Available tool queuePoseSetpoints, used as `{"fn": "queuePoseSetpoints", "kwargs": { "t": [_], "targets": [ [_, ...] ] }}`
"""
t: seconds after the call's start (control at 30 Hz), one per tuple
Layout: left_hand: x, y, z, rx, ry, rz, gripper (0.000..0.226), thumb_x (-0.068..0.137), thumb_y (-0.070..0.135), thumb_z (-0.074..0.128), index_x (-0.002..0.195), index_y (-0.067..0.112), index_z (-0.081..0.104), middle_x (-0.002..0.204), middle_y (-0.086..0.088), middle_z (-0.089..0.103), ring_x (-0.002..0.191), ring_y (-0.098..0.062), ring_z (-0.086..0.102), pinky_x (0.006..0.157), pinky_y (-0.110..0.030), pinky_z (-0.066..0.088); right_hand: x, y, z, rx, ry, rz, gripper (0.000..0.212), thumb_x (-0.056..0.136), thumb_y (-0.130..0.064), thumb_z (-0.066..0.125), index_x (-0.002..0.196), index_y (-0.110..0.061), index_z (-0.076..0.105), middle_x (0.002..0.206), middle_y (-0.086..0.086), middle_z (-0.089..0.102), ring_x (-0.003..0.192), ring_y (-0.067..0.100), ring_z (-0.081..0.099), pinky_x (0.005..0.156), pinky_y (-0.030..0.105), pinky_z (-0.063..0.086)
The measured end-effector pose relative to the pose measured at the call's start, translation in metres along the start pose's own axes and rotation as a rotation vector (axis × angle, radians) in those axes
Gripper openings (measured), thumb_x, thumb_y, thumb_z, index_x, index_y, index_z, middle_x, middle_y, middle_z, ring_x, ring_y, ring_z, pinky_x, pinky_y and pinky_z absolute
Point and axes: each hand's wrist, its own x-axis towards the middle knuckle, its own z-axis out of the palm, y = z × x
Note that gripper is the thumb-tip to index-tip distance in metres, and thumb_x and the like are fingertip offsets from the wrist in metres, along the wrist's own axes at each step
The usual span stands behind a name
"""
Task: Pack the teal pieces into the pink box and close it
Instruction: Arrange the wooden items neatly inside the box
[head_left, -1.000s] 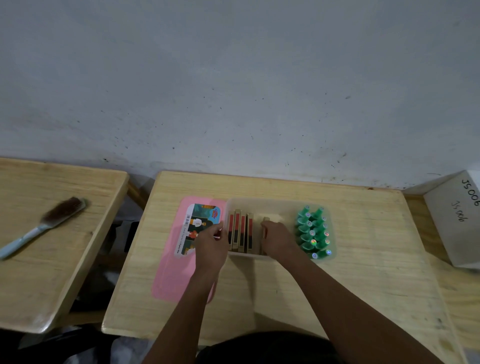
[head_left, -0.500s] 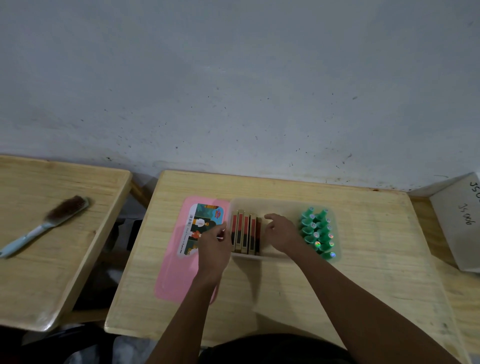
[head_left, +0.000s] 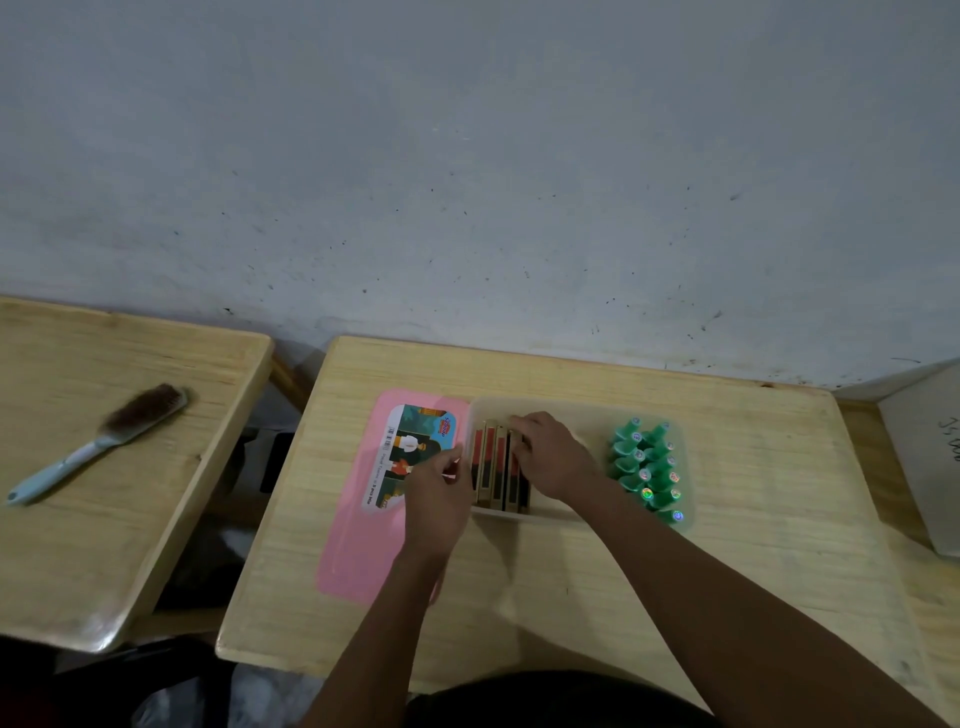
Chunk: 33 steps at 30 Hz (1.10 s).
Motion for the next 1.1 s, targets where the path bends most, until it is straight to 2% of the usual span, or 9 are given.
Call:
{"fn": "queuePoseSetpoints", "kwargs": {
  "t": [0.1, 0.2, 0.4, 0.6, 0.7, 0.77, 0.9, 1.03, 1.1],
  "targets": [
    [0.0, -0.001, 0.0, -0.011, 0.003, 0.011, 0.031, 0.093, 0.01, 0.055, 0.123, 0.007, 0.061, 0.106, -0.006, 0.069, 0.087, -0.008, 0.061, 0.064, -0.008, 0.046, 0.003, -0.011, 0.001, -0.054, -0.015, -0.028, 0.046, 0.102, -0.03, 0.036, 0.148, -0.027, 0.034, 0.146, 0.003, 0.038, 0.132, 0.022, 0.036, 0.101, 0.044, 0.044],
    [0.0, -0.002, 0.0, -0.013, -0.004, 0.018, 0.03, 0.093, 0.01, 0.055, 0.122, 0.007, 0.061, 0.099, -0.002, 0.068, 0.081, -0.002, 0.06, 0.062, -0.007, 0.048, 0.007, -0.021, 0.005, -0.087, -0.084, -0.007, 0.048, 0.101, -0.03, 0.034, 0.149, -0.027, 0.03, 0.146, 0.007, 0.033, 0.134, 0.027, 0.031, 0.101, 0.048, 0.043],
    [0.0, -0.002, 0.0, -0.017, -0.012, 0.012, 0.03, 0.093, 0.01, 0.055, 0.122, 0.009, 0.061, 0.101, -0.001, 0.067, 0.084, -0.003, 0.06, 0.064, -0.009, 0.045, 0.01, -0.029, 0.008, 0.112, -0.1, 0.091, 0.043, 0.102, -0.026, 0.032, 0.144, -0.028, 0.038, 0.148, 0.007, 0.028, 0.135, 0.03, 0.025, 0.109, 0.046, 0.034],
    [0.0, -0.002, 0.0, -0.017, -0.013, 0.015, 0.03, 0.093, 0.01, 0.056, 0.122, 0.008, 0.061, 0.103, -0.005, 0.069, 0.088, -0.009, 0.062, 0.071, -0.014, 0.049, 0.008, -0.032, 0.009, 0.066, -0.156, 0.114, 0.044, 0.103, -0.031, 0.028, 0.146, -0.031, 0.034, 0.149, 0.006, 0.025, 0.137, 0.03, 0.021, 0.111, 0.047, 0.032],
    [0.0, -0.003, 0.0, -0.018, -0.018, 0.008, 0.03, 0.093, 0.01, 0.055, 0.122, 0.008, 0.061, 0.103, -0.005, 0.069, 0.088, -0.01, 0.063, 0.07, -0.013, 0.049, 0.009, -0.031, 0.004, 0.119, -0.171, 0.104, 0.044, 0.103, -0.028, 0.029, 0.147, -0.029, 0.035, 0.149, 0.009, 0.028, 0.136, 0.03, 0.026, 0.112, 0.043, 0.03],
    [0.0, -0.003, 0.0, -0.026, -0.02, -0.008, 0.031, 0.093, 0.01, 0.055, 0.123, 0.008, 0.06, 0.106, -0.006, 0.068, 0.092, -0.012, 0.063, 0.07, -0.013, 0.049, 0.004, -0.029, 0.001, 0.213, -0.092, 0.108, 0.045, 0.102, -0.024, 0.034, 0.146, -0.024, 0.038, 0.147, 0.013, 0.035, 0.13, 0.029, 0.041, 0.109, 0.042, 0.038],
    [0.0, -0.002, 0.001, -0.022, -0.017, -0.024, 0.031, 0.093, 0.01, 0.055, 0.123, 0.009, 0.061, 0.101, -0.001, 0.066, 0.088, -0.009, 0.062, 0.065, -0.009, 0.046, -0.022, -0.021, -0.007, 0.314, 0.116, 0.304, 0.041, 0.091, -0.029, 0.054, 0.131, -0.02, 0.051, 0.129, 0.01, 0.054, 0.106, 0.024, 0.061, 0.091, 0.038, 0.051],
    [0.0, -0.002, 0.001, -0.025, -0.01, -0.028, 0.032, 0.093, 0.01, 0.055, 0.125, 0.008, 0.059, 0.106, -0.003, 0.066, 0.09, -0.009, 0.06, 0.061, -0.008, 0.044, -0.037, -0.021, -0.017, 0.258, -0.077, 0.359, 0.026, 0.088, -0.029, 0.064, 0.102, -0.007, 0.063, 0.111, 0.014, 0.067, 0.1, 0.025, 0.063, 0.084, 0.034, 0.049],
    [0.0, -0.001, 0.001, -0.022, -0.009, -0.032, 0.033, 0.093, 0.01, 0.055, 0.126, 0.008, 0.058, 0.109, -0.005, 0.066, 0.093, -0.01, 0.06, 0.061, -0.009, 0.045, -0.039, -0.021, -0.014, 0.293, -0.108, 0.339, 0.018, 0.087, -0.027, 0.065, 0.094, -0.011, 0.06, 0.104, 0.012, 0.068, 0.095, 0.023, 0.063, 0.086, 0.034, 0.049]
  ]
}}
